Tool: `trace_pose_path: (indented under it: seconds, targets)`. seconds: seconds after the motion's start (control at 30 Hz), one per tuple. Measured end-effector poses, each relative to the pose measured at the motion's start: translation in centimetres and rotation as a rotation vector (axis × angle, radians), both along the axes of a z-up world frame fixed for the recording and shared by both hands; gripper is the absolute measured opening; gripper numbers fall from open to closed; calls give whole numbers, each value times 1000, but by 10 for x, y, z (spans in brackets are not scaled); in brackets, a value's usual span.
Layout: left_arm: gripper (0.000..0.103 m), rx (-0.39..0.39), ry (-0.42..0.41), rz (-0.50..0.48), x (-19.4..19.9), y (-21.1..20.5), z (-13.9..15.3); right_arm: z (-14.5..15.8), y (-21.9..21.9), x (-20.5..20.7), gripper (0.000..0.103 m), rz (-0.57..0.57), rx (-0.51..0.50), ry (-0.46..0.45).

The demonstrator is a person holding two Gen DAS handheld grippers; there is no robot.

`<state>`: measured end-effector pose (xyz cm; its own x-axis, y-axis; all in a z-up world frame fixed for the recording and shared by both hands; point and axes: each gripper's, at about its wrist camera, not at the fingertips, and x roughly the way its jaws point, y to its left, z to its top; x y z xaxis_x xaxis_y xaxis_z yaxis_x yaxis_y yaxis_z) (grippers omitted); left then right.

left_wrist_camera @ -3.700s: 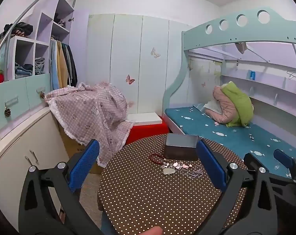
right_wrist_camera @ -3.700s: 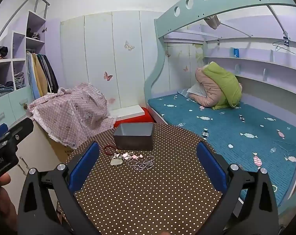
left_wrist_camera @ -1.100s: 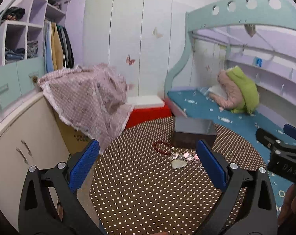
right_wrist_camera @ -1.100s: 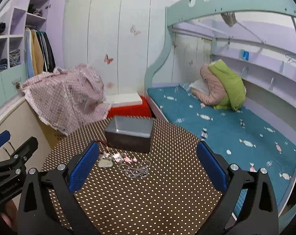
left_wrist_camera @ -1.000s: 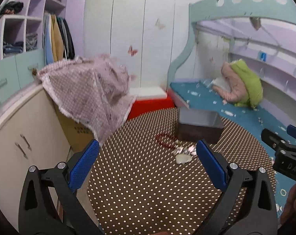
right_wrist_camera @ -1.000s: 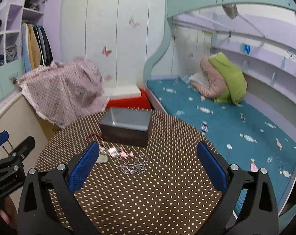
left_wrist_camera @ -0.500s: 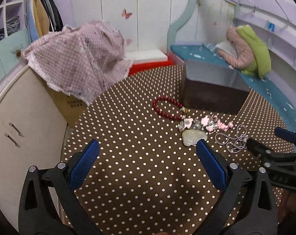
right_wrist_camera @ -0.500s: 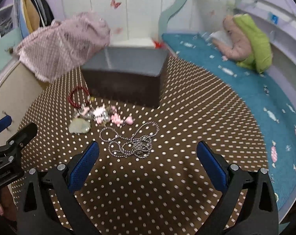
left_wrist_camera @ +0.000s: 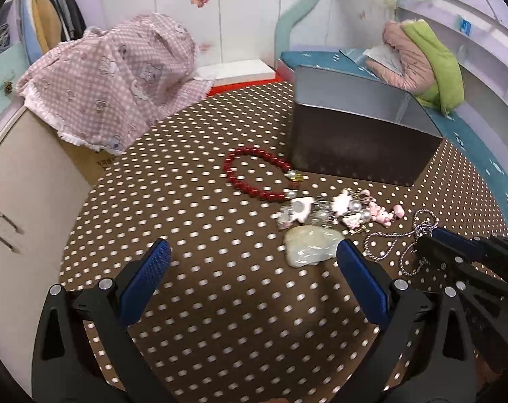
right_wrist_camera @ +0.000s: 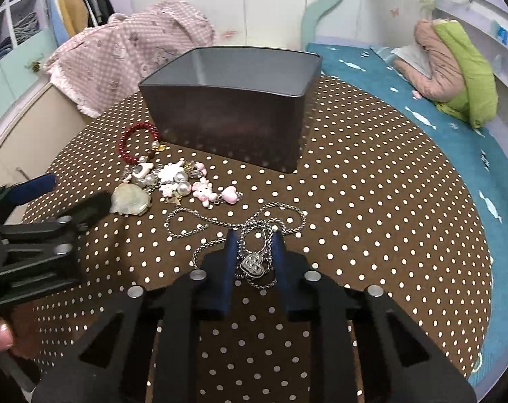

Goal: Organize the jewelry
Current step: 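Lower the right tool over the silver chain while the left tool approaches the jade pendant, then grasp the silver chain necklace with the right tool while the left grasps the jade pendant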

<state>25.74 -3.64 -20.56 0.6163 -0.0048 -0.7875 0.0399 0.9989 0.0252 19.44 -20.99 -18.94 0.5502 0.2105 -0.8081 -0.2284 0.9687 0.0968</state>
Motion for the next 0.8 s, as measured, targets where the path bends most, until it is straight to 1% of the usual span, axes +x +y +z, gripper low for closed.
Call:
trace_pose_path:
  seconds: [0.2, 0.33, 0.37, 0.4, 0.43, 0.47, 0.5, 0.53, 0.6, 0.63, 0.7, 0.8]
  targets:
    - [98, 20, 54, -5, 18, -14, -20, -2, -14, 5, 17, -14, 41, 4]
    - [97, -21, 56, -5, 22, -11, -22, 4, -15, 7, 17, -3, 54, 0]
    - [93, -21, 54, -11, 23, -12, -21, 4, -15, 8, 17, 2, 56, -2]
    - [83, -21, 43, -23, 22, -13, -19, 5, -15, 9, 17, 9, 58, -3]
    - [76, -18, 34, -37, 21, -15, -18, 6, -15, 9, 17, 12, 62, -4]
    - [68, -21, 31, -48, 19, -14, -18, 6, -14, 9, 17, 15, 66, -5]
    - [62, -21, 27, -67, 16, -16, -18, 7, -13, 9, 17, 18, 71, -7]
    - [59, -21, 25, -78, 14, -17, -18, 8, -13, 9, 17, 22, 72, -8]
    - [47, -37, 23, -93, 9, -15, -17, 10, -13, 9, 17, 30, 75, -12]
    - [44, -50, 23, -96, 8, -14, -16, 12, -12, 9, 17, 33, 76, -14]
    - [43, -95, 28, -102, 4, -8, -15, 15, -13, 8, 17, 38, 76, -20]
    - [43, -126, 26, -110, 0, -3, -14, 20, -12, 6, 17, 41, 75, -28]
